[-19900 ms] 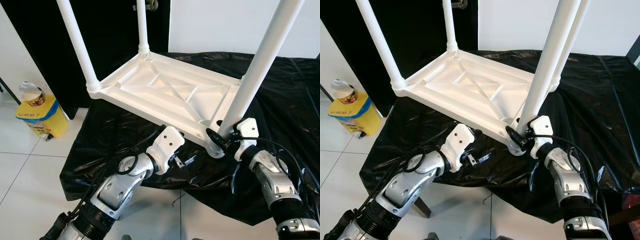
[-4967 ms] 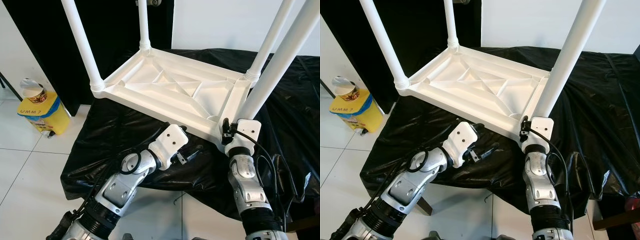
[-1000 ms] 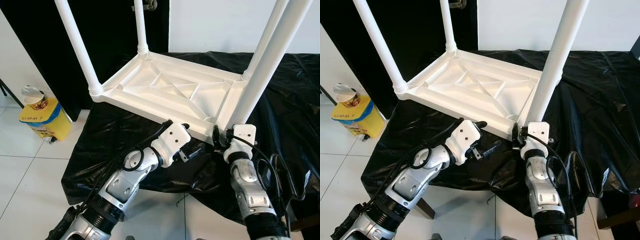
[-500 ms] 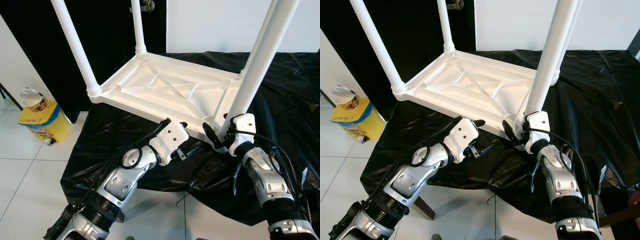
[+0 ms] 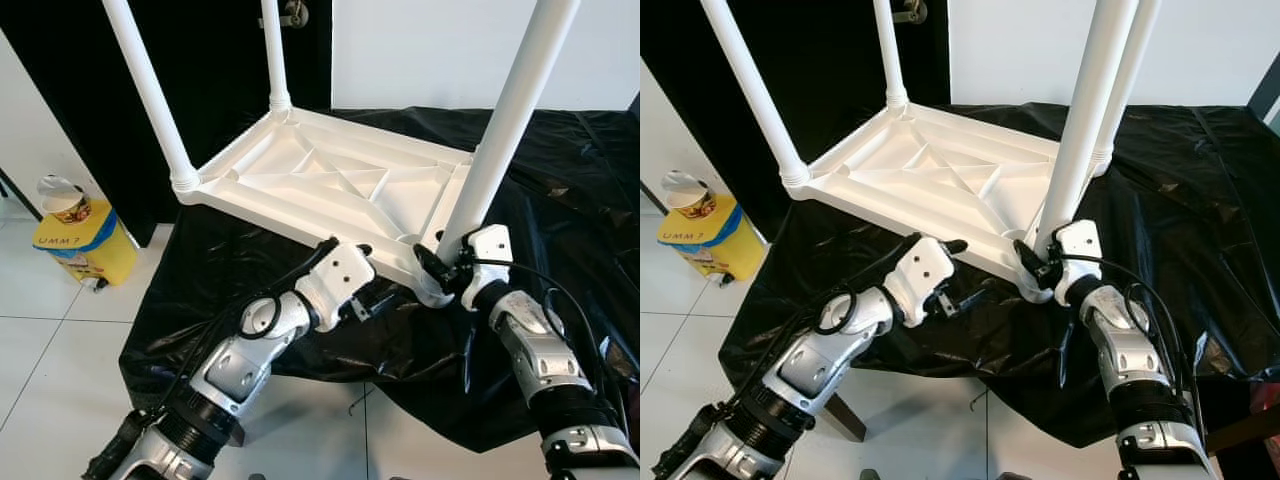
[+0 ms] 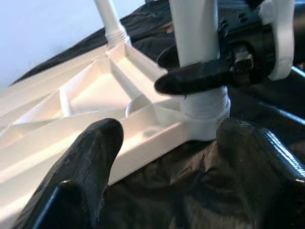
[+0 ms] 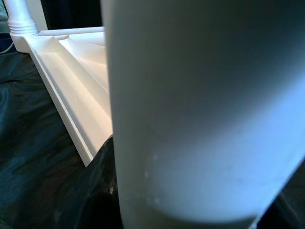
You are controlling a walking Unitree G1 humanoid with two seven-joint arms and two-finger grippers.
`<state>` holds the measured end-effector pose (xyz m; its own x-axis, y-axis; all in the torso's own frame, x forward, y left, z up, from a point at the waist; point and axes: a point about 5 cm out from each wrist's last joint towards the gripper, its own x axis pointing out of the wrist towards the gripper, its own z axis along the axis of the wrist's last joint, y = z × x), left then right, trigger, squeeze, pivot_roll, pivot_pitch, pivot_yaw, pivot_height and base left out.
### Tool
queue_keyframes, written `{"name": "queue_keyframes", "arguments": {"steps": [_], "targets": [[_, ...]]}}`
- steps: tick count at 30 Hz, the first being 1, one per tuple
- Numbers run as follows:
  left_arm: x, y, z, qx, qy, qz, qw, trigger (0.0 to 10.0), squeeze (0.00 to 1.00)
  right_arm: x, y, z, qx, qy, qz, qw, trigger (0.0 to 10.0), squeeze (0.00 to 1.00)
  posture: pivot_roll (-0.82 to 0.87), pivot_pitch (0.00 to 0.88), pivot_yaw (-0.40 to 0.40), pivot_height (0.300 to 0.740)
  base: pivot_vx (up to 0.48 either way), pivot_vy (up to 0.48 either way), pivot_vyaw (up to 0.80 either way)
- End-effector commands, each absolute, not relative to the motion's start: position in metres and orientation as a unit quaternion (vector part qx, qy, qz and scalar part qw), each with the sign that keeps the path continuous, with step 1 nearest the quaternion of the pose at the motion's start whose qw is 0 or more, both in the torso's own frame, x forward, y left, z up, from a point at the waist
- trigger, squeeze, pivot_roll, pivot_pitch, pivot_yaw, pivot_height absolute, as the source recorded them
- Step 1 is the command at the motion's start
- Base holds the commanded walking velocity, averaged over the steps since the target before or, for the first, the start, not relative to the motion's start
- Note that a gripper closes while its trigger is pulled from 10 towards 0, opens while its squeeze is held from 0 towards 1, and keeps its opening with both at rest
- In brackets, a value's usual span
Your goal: Building children table
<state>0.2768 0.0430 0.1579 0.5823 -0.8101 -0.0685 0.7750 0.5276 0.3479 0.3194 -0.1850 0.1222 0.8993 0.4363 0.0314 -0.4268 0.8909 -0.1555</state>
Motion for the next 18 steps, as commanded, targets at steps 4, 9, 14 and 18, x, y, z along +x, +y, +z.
{"name": "queue_keyframes", "arguments": {"steps": [4, 9, 14, 18], "targets": [[0.2698, 0.0442, 0.1540, 0.175, -0.037, -0.479, 0.859, 10.0, 0.00, 0.3165, -0.1787, 0.1058, -0.079, 0.005, 0.232, 0.970, 10.0, 0.00, 0.09, 0.028, -0.071, 0.740, 0.000, 0.000, 0.00], [0.2651, 0.0459, 0.1520, 0.169, -0.033, -0.471, 0.865, 10.0, 0.00, 0.3168, -0.1785, 0.1044, -0.080, 0.002, 0.202, 0.976, 10.0, 0.00, 0.10, 0.025, -0.085, 0.740, 0.000, 0.000, 0.00], [0.2660, 0.0480, 0.1523, 0.171, -0.033, -0.466, 0.867, 10.0, 0.00, 0.3171, -0.1780, 0.1043, -0.069, -0.002, 0.183, 0.981, 10.0, 0.00, 0.11, 0.016, -0.093, 0.740, 0.000, 0.000, 0.00], [0.2667, 0.0489, 0.1531, 0.172, -0.033, -0.464, 0.868, 10.0, 0.00, 0.3168, -0.1779, 0.1047, -0.066, -0.006, 0.169, 0.983, 10.0, 0.00, 0.11, 0.012, -0.096, 0.740, 0.000, 0.000, 0.00]]}}
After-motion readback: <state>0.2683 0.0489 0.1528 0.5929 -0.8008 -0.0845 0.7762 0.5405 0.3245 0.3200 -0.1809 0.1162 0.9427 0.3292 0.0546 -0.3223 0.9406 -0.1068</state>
